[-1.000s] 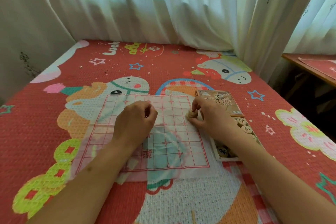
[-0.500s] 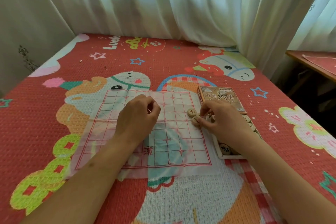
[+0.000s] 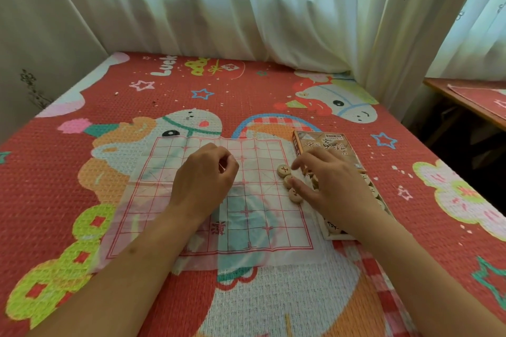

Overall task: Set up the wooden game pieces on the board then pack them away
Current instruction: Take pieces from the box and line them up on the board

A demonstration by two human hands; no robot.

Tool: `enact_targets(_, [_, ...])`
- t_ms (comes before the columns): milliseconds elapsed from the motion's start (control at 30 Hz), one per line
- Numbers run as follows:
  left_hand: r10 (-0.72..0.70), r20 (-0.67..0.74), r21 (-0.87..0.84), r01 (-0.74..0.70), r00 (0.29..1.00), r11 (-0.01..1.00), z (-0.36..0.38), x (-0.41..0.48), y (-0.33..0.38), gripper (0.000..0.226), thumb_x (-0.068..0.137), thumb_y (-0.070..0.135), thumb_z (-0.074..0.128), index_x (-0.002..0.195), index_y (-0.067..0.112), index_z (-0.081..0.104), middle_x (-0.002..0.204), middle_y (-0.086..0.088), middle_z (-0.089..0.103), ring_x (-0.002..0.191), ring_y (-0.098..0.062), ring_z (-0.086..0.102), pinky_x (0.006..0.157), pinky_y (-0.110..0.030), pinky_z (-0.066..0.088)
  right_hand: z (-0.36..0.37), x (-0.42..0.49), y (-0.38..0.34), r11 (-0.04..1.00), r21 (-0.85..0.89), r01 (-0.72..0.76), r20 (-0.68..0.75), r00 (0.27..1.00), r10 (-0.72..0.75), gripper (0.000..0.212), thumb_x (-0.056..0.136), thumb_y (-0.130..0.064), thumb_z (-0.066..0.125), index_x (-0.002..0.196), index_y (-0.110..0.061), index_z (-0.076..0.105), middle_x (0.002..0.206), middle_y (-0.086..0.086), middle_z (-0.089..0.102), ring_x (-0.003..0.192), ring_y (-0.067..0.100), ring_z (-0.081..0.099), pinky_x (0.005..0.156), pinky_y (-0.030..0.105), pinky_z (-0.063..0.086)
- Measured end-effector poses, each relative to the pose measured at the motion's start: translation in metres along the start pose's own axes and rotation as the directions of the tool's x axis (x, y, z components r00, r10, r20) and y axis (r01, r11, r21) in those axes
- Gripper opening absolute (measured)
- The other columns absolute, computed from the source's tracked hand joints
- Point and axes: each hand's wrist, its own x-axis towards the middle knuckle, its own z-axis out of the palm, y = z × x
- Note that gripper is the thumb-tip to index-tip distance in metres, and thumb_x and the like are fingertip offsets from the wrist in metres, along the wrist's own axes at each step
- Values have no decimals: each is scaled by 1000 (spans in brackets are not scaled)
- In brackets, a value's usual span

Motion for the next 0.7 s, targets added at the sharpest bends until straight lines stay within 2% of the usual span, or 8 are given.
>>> enact_targets(67, [6, 8, 1, -6, 1000, 1000, 0, 0, 0, 21, 95, 28, 55, 81, 19, 68, 83, 7, 63, 73, -8, 59, 61, -19, 45, 3, 5, -1, 998, -51, 44, 97, 995, -39, 36, 94, -46, 48, 127, -32, 56, 138, -12, 50, 128, 17, 41, 104, 41, 36])
enact_targets(133, [10, 11, -1, -10, 1000, 1000, 0, 0, 0, 21, 94, 28, 54, 82, 19, 69, 84, 7, 63, 73, -8, 59, 64, -23, 49, 8, 8, 1, 995, -76, 63, 247, 968, -43, 44, 98, -47, 41, 140, -38, 43, 155, -14, 28, 143, 18, 20, 114, 45, 19])
enact_targets(200, [11, 10, -7, -11, 1000, 1000, 0, 0, 0, 22, 94, 27, 54, 82, 19, 69, 84, 7, 62, 73, -8, 58, 65, -26, 50, 11, 10, 6, 996, -66, 53, 330, 944, -29, 47, 99, -51, 33, 145, -42, 34, 160, -16, 13, 148, 17, 5, 118, 45, 4])
enact_targets(300, [12, 12, -13, -11, 1000, 1000, 0, 1, 0, 22, 94, 27, 54, 81, 18, 70, 83, 7, 62, 74, -9, 59, 66, -30, 53, 10, 10, 12, 999, -31, 38, 359, 933, -24, 50, 98, -55, 24, 146, -44, 31, 161, -17, 5, 148, 13, -5, 119, 44, -8])
enact_targets(433, [15, 21, -24, -14, 1000, 1000, 0, 1, 0, 22, 94, 26, 54, 81, 18, 70, 83, 6, 63, 74, -10, 60, 68, -31, 53, 10, 11, 15, 1000, -16, -1, 372, 928, 7, 47, 100, -49, 33, 147, -44, 31, 161, -16, 6, 148, 13, -6, 118, 45, -11])
enact_targets(700, [17, 32, -26, -16, 999, 1000, -1, 0, 1, 23, 94, 26, 54, 83, 17, 71, 86, 5, 64, 76, -11, 60, 69, -29, 53, 12, 11, 14, 999, 13, -48, 312, 949, 41, 50, 95, -57, 41, 143, -42, 39, 159, -18, 18, 148, 13, 6, 119, 47, -3])
